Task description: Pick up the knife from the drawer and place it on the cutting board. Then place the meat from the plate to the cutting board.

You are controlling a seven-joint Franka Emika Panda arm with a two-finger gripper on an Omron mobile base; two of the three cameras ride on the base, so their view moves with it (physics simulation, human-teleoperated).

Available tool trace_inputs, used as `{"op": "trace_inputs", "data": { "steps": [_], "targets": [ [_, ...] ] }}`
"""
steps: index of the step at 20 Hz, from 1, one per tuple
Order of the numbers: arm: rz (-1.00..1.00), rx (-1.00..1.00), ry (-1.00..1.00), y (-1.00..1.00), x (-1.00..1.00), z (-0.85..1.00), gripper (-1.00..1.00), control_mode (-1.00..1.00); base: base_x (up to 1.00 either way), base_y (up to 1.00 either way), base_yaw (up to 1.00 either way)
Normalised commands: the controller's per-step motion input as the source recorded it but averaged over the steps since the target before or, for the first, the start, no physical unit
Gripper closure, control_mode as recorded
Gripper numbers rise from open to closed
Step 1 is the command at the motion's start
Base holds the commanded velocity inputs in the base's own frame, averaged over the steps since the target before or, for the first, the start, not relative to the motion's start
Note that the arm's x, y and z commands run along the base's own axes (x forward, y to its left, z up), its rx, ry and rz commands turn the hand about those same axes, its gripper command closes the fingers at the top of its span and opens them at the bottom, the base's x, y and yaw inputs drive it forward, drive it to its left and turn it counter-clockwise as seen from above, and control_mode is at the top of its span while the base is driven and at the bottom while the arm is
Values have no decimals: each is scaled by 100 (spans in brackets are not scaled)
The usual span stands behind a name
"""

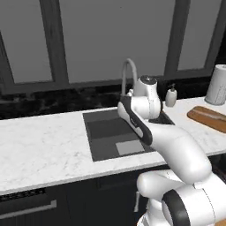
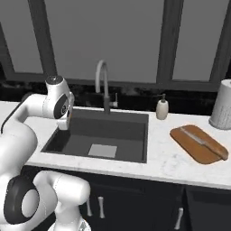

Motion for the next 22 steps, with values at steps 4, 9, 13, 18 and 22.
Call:
{"op": "trace_inputs", "data": {
  "steps": [4, 9, 13, 18, 22],
  "targets": [
    [0, 0, 0, 0, 0, 0, -100, 100, -5, 0, 100],
    [0, 0, 0, 0, 0, 0, -100, 100, 0, 0, 100],
    [0, 0, 0, 0, 0, 0, -100, 100, 0, 3, 100],
    [0, 0, 0, 0, 0, 0, -100, 100, 70, 82, 25],
    [0, 0, 0, 0, 0, 0, -100, 100, 100, 100, -42]
  ]
}}
